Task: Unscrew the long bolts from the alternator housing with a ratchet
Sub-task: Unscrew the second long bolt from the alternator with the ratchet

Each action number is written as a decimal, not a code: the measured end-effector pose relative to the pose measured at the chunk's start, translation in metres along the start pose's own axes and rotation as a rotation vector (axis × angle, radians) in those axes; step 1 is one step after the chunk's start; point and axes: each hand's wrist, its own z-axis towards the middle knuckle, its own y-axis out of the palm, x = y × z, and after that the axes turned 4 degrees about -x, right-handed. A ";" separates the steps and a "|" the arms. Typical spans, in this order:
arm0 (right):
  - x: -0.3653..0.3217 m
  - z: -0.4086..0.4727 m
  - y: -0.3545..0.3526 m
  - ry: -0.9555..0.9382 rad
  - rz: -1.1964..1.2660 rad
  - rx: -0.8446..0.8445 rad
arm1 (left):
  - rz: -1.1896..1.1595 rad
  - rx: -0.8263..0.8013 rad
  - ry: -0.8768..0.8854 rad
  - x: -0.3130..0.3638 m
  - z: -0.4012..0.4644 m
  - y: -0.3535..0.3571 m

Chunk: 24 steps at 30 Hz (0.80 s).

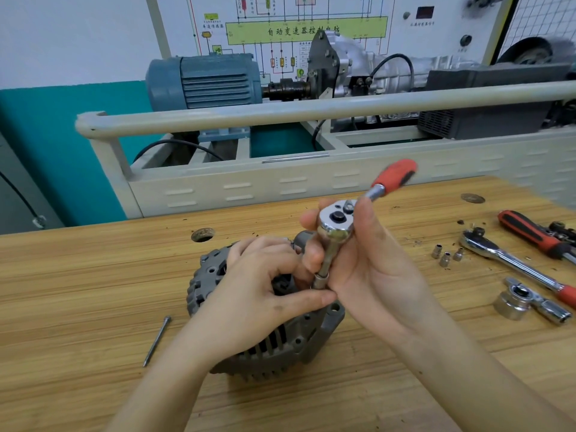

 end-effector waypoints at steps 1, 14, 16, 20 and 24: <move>0.000 0.000 0.000 -0.002 -0.017 0.006 | 0.018 0.002 -0.006 0.001 0.000 0.000; -0.001 0.001 0.001 0.014 0.019 -0.034 | 0.001 -0.044 0.044 -0.002 -0.001 -0.002; 0.000 0.000 0.002 -0.005 0.000 -0.033 | -0.004 -0.021 0.035 -0.002 -0.001 -0.001; 0.000 -0.003 0.001 -0.049 -0.010 0.009 | 0.050 -0.012 0.015 -0.001 0.000 0.002; -0.001 -0.003 0.002 -0.051 -0.012 -0.006 | 0.001 -0.006 0.010 -0.001 -0.001 0.000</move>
